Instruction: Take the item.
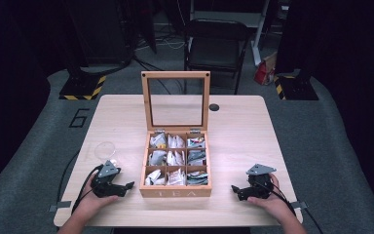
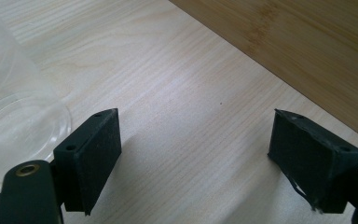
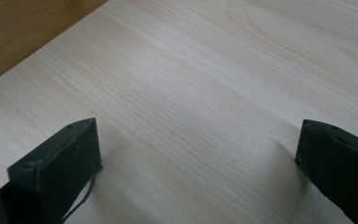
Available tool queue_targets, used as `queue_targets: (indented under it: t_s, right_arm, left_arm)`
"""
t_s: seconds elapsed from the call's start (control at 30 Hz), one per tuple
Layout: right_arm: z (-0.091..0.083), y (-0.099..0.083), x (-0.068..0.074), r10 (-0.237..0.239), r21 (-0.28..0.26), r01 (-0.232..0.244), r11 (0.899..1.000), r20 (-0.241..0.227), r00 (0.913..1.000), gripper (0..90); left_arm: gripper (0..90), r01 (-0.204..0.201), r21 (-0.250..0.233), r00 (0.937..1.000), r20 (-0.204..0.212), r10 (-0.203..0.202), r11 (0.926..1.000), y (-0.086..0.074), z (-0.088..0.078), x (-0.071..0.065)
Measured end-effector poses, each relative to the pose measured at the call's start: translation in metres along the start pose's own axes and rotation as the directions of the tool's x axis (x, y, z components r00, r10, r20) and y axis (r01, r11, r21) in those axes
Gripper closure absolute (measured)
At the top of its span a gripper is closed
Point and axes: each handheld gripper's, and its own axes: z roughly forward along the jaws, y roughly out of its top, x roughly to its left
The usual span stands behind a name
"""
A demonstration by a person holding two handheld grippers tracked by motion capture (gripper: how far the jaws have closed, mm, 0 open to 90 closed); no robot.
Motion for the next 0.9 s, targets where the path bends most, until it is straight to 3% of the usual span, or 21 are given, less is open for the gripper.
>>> queue_targets:
  t_s: [0.27,0.33,0.37,0.47,0.9]
  right_arm:
    - [-0.0002,-0.0001,0.0,0.0,0.0,0.0,1.0,-0.002,1.0,0.0]
    - [-0.0005,-0.0004,0.0004,0.006,0.001,-0.006,1.0,0.001,1.0,0.0]
    - [-0.0005,-0.0004,0.0004,0.005,0.001,-0.005,1.0,0.001,1.0,0.0]
    - [-0.0005,-0.0004,0.0004,0.005,0.001,-0.005,1.0,0.001,1.0,0.0]
    - [-0.0005,-0.0004,0.0004,0.005,0.001,-0.005,1.0,0.0,1.0,0.0]
  left_arm:
    - [18.0,-0.009,-0.009,0.9998,-0.02,0.009,0.9999,0.0005,0.0005,0.0007]
    - [20.0,-0.006,-0.013,0.9996,-0.027,0.006,0.9999,0.0012,0.0006,0.0013]
    - [20.7,0.014,-0.021,0.9996,-0.023,-0.015,0.9997,0.0003,0.0009,0.0003]
    - [23.5,0.009,-0.026,0.9995,-0.029,-0.01,0.9996,0.0003,0.0,0.0022]
    - [23.3,0.002,-0.019,0.9995,-0.032,-0.002,0.9998,0.0007,0.0,0.0018]
